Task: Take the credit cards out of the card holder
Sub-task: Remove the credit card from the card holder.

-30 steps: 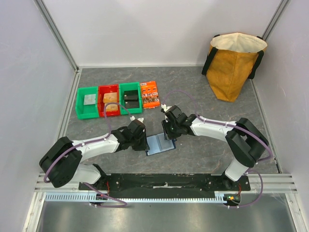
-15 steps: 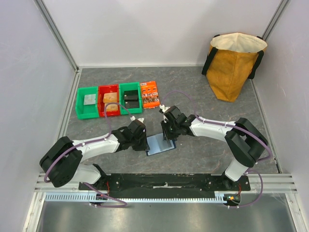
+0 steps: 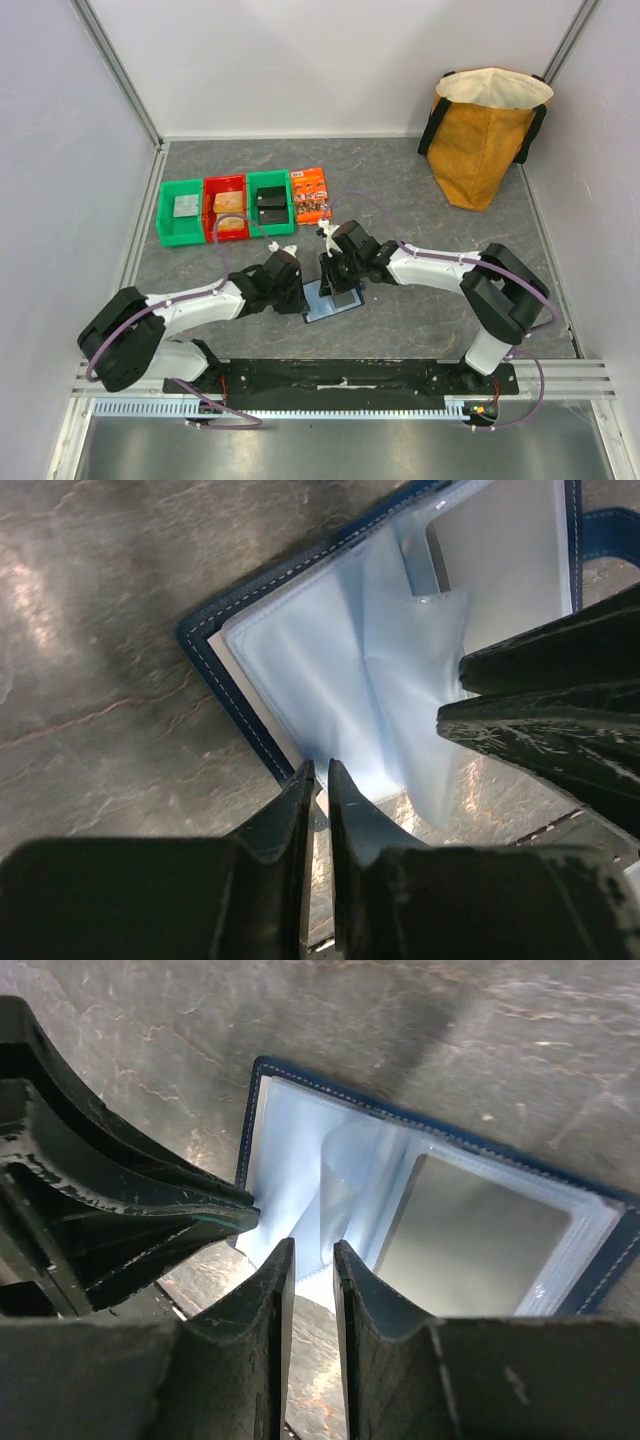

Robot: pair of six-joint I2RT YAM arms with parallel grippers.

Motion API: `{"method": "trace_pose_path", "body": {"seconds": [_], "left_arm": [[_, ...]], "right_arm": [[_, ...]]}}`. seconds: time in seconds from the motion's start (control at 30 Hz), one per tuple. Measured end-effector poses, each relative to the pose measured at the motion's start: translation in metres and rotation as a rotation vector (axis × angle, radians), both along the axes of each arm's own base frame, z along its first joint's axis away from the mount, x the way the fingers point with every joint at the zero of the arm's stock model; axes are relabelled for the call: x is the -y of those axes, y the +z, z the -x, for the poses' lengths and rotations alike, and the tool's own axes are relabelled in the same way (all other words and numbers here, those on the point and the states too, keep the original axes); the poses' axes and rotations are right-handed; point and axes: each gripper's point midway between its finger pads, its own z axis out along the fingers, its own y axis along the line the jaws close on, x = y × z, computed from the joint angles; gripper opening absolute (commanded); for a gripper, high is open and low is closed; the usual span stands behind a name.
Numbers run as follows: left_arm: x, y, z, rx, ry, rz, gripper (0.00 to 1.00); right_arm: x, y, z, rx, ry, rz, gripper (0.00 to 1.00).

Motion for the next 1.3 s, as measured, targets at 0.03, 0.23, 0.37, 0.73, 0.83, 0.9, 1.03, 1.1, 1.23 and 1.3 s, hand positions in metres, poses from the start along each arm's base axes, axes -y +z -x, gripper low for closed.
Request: {"method": "trace_pose_path", "body": {"seconds": [0.03, 0.23, 0.37, 0.73, 0.83, 0.9, 1.03, 1.1, 1.23, 1.3], "left_arm": [[-0.002, 0.001, 0.001, 0.007, 0.009, 0.001, 0.19], [-0.017, 0.018, -0.001, 0.084, 0.104, 0.04, 0.31], [-0.021, 0.046, -0.007, 0.166, 0.16, 0.113, 0.33], [-0.016, 0.08, -0.013, 0.235, 0.185, 0.209, 0.34], [-0.01, 0.076, -0.018, 0.218, 0.178, 0.19, 0.33], [-0.009, 0.067, -0.02, 0.198, 0.174, 0.159, 0.33], [-0.01, 0.037, -0.023, 0.139, 0.164, 0.064, 0.31], [-0.013, 0.025, -0.024, 0.114, 0.16, 0.023, 0.31], [-0.017, 0.008, -0.023, 0.083, 0.145, -0.033, 0.3], [-0.017, 0.004, -0.023, 0.075, 0.138, -0.045, 0.29]], "right_arm": [[-0.004, 0.0, 0.003, -0.009, 0.011, -0.007, 0.3], [-0.023, -0.001, 0.015, -0.029, 0.07, -0.026, 0.44], [-0.025, 0.005, 0.014, -0.014, 0.09, -0.015, 0.52], [-0.012, 0.026, -0.011, 0.106, 0.047, 0.04, 0.55], [0.0, 0.022, -0.023, 0.121, 0.001, 0.078, 0.54], [0.006, 0.019, -0.029, 0.128, -0.022, 0.1, 0.54], [0.016, 0.012, -0.036, 0.134, -0.057, 0.147, 0.54], [0.019, 0.007, -0.037, 0.134, -0.064, 0.166, 0.54], [0.022, -0.004, -0.037, 0.121, -0.069, 0.198, 0.54], [0.024, -0.009, -0.036, 0.114, -0.07, 0.212, 0.54]]}}
